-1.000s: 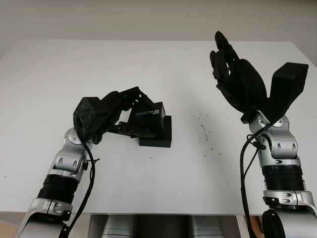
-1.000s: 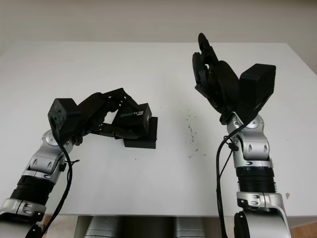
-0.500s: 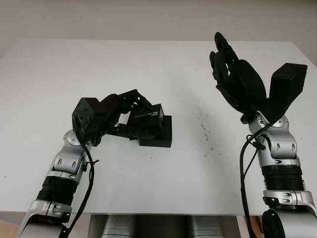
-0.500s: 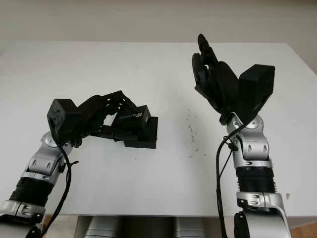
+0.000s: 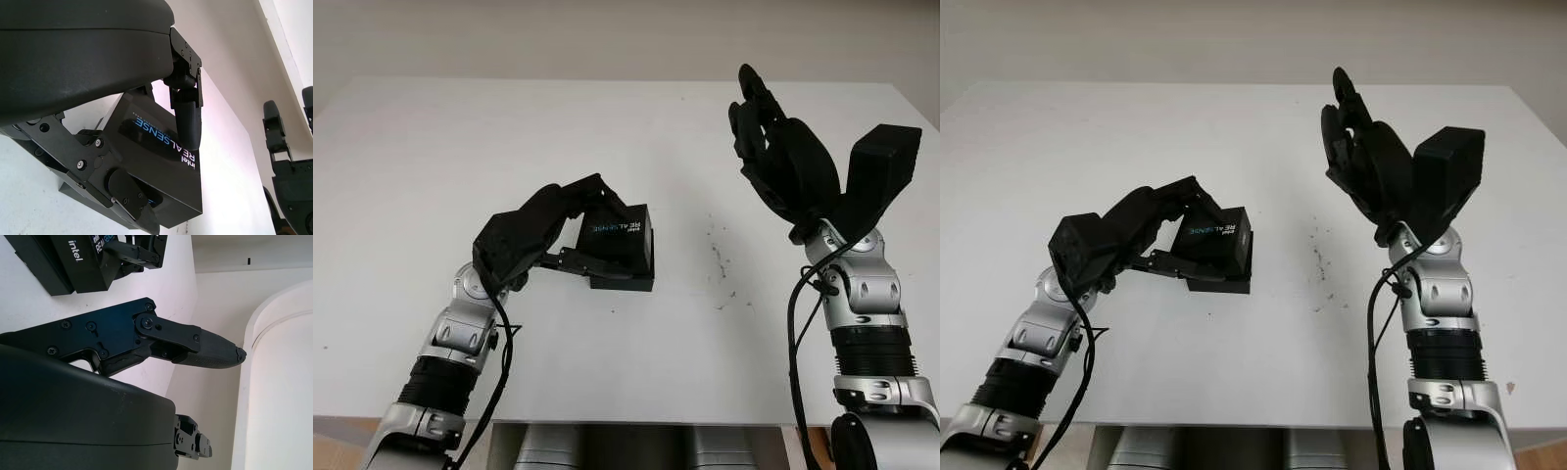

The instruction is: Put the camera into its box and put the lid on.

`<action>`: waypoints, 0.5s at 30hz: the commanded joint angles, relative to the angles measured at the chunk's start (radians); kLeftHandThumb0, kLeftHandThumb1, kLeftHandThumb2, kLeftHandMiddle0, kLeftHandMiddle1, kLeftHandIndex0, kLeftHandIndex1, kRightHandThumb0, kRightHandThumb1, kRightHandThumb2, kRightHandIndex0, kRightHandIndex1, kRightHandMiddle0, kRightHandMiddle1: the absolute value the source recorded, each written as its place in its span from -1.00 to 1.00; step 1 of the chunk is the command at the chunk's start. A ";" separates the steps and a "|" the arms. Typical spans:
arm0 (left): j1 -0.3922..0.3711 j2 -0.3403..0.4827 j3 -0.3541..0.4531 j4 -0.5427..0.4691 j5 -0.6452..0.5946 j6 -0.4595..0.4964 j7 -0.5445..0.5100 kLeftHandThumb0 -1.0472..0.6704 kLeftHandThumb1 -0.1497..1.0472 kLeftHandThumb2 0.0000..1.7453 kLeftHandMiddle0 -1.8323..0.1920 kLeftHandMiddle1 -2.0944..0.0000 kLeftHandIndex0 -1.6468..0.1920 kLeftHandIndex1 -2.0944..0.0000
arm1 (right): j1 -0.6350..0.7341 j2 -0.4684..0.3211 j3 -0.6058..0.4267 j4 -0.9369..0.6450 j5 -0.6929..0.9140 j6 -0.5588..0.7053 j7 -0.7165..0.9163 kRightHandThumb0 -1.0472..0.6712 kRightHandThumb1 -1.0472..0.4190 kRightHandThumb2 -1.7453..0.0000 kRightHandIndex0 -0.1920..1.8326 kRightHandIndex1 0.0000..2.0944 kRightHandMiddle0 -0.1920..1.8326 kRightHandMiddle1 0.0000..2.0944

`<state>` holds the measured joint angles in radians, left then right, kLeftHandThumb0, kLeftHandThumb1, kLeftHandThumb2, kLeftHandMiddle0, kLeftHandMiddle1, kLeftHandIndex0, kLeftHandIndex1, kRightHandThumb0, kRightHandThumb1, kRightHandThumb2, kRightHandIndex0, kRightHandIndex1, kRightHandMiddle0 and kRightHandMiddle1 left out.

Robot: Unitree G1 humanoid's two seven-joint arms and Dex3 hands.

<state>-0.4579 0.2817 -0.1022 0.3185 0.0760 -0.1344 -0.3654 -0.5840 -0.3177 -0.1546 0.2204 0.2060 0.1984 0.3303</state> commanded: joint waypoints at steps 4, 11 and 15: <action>0.020 -0.020 -0.016 0.007 -0.001 -0.039 -0.009 0.01 0.85 -0.94 0.41 -0.48 0.41 -0.41 | 0.004 -0.011 -0.003 -0.023 -0.001 0.003 0.002 -0.60 -1.00 0.24 -1.00 -1.00 -1.00 -0.99; 0.025 -0.022 -0.024 0.006 0.015 -0.049 0.000 0.02 0.85 -0.94 0.41 -0.51 0.42 -0.42 | 0.003 -0.009 -0.005 -0.020 -0.001 -0.005 0.002 -0.60 -1.00 0.25 -1.00 -1.00 -1.00 -0.98; 0.026 -0.025 -0.025 0.008 0.019 -0.044 0.006 0.02 0.85 -0.94 0.42 -0.50 0.42 -0.42 | 0.004 -0.004 -0.006 -0.024 -0.001 -0.002 -0.006 -0.60 -1.00 0.25 -1.00 -1.00 -0.99 -0.97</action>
<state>-0.4468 0.2699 -0.1107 0.3289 0.0922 -0.1733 -0.3546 -0.5839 -0.3178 -0.1549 0.2196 0.2034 0.1990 0.3271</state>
